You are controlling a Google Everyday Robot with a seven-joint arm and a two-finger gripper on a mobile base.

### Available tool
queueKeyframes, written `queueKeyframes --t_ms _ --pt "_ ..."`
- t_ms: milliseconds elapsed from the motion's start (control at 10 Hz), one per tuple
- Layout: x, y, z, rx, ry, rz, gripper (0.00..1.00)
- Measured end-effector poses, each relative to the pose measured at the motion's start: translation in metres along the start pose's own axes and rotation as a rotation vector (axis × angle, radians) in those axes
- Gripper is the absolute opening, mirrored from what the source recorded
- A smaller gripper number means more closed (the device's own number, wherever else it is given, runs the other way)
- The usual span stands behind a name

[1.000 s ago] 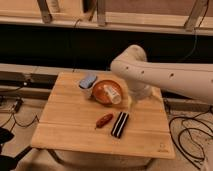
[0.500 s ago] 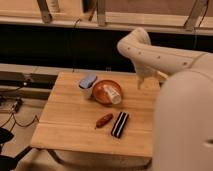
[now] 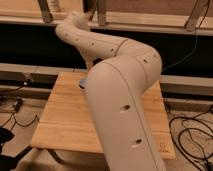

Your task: Move the arm in a circular motion

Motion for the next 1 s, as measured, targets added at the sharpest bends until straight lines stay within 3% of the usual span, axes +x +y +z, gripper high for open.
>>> queueKeyframes --t_ms 200,400,600,800,1000 --pt "0.005 0.047 -0.034 -0.055 -0.055 -0.142 0.80" --pt "0.037 0.058 -0.048 -0.102 -0.088 -0.231 0.80" --pt "0.089 0.039 -0.039 -0.136 -0.088 -0.249 0.80" --pt "0.154 -0.009 -0.006 -0.176 -0.039 -0.172 0.80" --pt "0.192 -0.047 0.022 -0.197 -0.001 -0.083 0.80"
